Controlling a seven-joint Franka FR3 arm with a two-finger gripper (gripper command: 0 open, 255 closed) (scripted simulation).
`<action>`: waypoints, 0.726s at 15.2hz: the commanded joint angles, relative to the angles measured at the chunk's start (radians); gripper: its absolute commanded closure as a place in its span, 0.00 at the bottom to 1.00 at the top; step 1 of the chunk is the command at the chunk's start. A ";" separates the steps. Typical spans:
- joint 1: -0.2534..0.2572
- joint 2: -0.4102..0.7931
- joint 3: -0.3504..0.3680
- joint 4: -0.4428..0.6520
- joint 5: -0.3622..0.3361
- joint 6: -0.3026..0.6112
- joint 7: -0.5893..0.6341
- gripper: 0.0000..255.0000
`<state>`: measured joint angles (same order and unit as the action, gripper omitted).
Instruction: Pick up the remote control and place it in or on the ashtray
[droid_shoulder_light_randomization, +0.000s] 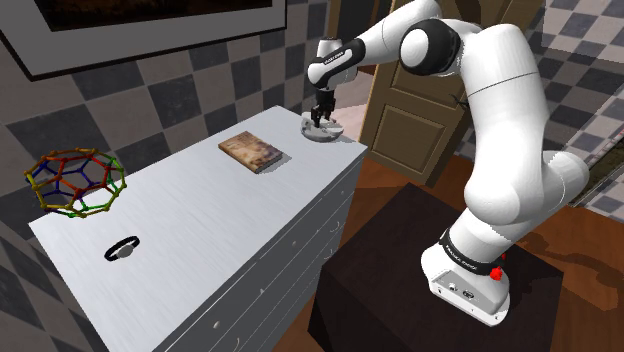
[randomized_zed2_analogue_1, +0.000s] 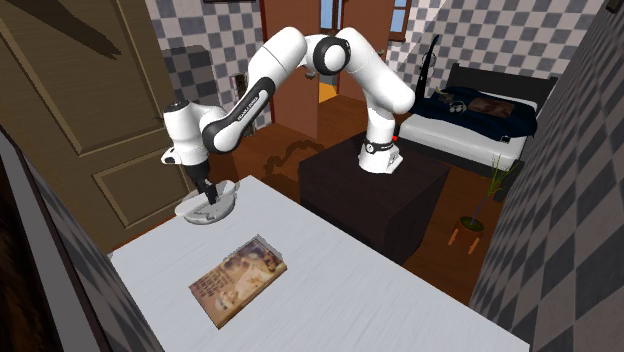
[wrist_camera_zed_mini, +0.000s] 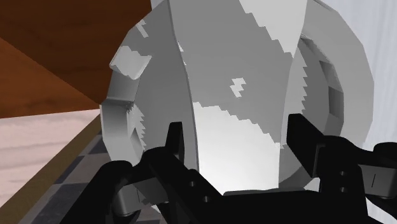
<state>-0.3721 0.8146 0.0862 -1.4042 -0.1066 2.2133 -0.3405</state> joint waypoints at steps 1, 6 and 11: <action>0.000 0.001 0.000 0.000 0.000 0.000 0.000 0.00; 0.000 0.001 0.000 0.000 0.000 0.000 0.000 0.00; -0.001 -0.072 0.006 0.008 0.007 -0.081 -0.004 0.00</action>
<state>-0.3721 0.7524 0.0917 -1.3912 -0.1006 2.1386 -0.3430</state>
